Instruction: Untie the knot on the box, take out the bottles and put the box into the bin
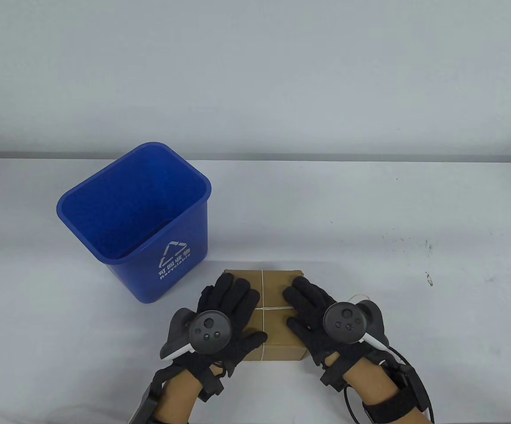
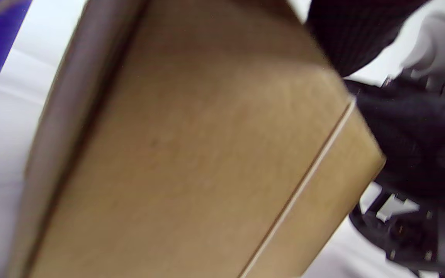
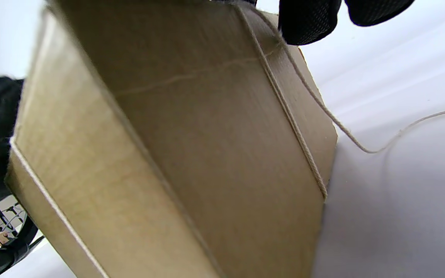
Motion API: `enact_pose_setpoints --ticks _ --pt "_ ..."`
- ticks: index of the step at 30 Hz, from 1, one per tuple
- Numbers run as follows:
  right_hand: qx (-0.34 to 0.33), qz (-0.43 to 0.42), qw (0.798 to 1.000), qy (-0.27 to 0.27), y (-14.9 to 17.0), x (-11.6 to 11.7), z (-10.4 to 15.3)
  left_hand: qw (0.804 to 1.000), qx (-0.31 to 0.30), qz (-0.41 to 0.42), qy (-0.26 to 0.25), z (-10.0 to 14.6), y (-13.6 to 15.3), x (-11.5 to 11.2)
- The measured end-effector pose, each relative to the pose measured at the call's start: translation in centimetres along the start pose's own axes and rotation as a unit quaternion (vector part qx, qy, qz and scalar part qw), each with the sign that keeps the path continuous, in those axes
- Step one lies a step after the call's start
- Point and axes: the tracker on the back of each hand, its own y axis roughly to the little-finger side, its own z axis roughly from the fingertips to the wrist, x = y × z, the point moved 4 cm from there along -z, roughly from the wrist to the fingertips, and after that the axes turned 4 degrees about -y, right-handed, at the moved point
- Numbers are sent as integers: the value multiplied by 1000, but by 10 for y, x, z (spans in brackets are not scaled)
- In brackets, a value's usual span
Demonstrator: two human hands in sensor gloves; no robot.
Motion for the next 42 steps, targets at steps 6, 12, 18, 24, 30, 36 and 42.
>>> enact_pose_setpoints --ticks 6,12,18,24,30,36,42 --pt "-1 24 1000 1 -8 -5 -2 1000 4 21 4 1 3 -5" --pt "5 77 997 20 -34 -13 -7 1000 6 30 6 1 6 -6" --pt "30 80 996 -28 -50 -10 -30 999 7 37 7 1 7 -6" --pt "63 77 995 -17 -56 -10 -46 999 8 43 8 1 7 -6" --pt "43 149 986 -52 -71 -2 -48 999 9 43 5 1 7 -6" --pt "38 182 979 -87 -71 7 -44 999 12 46 0 2 8 -6" --pt "31 166 983 -72 -60 1 -35 999 12 50 -2 2 9 -6"
